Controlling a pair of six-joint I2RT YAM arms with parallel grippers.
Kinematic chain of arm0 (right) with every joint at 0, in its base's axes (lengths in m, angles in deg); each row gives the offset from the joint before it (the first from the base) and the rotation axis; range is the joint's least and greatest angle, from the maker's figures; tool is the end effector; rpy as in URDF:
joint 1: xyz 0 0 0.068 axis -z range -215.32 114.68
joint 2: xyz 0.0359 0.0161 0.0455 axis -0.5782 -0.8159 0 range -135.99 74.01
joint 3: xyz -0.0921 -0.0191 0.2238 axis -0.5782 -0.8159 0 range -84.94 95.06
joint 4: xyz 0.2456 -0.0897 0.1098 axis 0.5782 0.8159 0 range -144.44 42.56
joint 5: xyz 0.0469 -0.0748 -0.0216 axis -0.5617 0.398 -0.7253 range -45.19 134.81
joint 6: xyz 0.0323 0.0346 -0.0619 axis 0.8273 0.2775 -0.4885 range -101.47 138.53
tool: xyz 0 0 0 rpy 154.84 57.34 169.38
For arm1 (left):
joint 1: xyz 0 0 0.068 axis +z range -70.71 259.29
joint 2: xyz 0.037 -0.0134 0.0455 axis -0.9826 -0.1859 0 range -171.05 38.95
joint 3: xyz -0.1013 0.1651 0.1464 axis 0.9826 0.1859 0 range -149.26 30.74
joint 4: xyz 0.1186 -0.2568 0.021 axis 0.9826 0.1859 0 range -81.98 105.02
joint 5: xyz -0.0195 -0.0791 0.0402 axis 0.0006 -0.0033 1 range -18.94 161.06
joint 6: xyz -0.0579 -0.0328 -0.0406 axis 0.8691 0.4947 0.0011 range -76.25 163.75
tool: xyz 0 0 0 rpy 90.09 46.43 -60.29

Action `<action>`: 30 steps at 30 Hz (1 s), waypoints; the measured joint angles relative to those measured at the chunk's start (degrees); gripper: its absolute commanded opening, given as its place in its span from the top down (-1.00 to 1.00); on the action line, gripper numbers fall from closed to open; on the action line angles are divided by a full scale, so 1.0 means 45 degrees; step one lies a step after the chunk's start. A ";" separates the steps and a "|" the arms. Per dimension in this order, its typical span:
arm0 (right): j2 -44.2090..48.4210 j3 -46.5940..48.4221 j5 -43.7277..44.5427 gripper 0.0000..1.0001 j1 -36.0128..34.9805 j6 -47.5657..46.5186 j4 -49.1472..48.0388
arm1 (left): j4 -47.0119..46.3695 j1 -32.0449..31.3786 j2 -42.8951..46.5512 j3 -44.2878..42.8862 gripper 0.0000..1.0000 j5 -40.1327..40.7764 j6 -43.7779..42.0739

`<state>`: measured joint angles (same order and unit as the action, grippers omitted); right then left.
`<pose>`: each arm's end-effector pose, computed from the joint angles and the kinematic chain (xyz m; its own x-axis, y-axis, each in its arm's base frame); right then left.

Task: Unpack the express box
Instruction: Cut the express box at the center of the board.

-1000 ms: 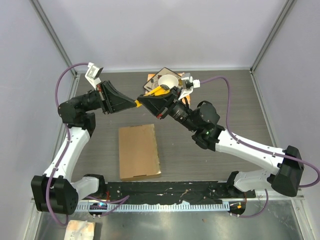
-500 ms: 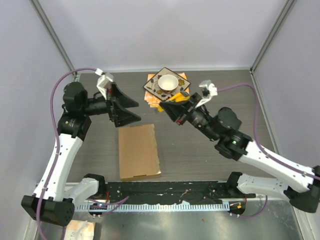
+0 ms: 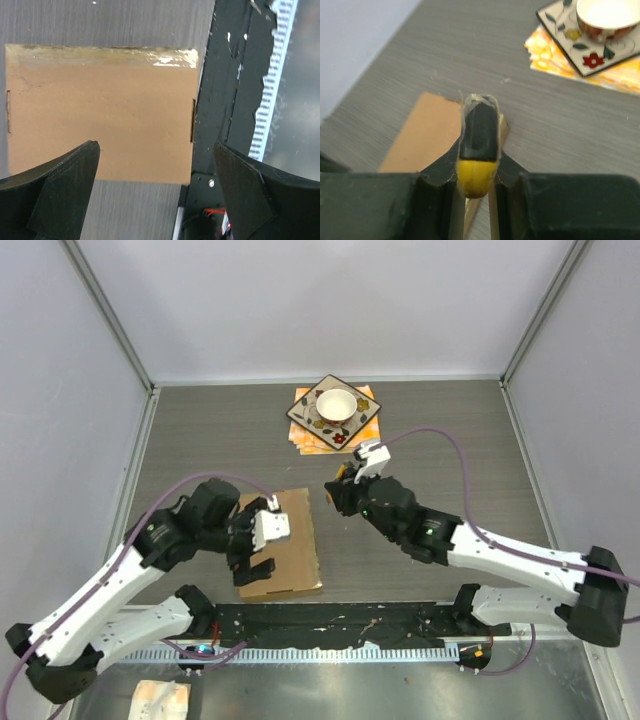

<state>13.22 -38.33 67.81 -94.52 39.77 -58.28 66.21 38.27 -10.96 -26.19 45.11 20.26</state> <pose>0.1834 0.2568 0.2848 -0.3007 0.1467 -0.9424 -0.5201 0.8030 0.2910 0.1417 -0.1619 0.2797 -0.2213 0.6675 -0.7110 0.9654 0.2532 -0.0628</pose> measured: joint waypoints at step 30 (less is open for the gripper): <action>-0.6290 -0.1088 0.5532 0.99 -0.1987 -0.1088 -0.7975 | -0.2142 -0.6173 0.0772 0.4609 -1.00 0.4129 -0.0199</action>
<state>-15.09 -43.23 92.71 -103.46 34.87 -94.17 56.57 10.49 -7.48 -5.45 63.69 19.37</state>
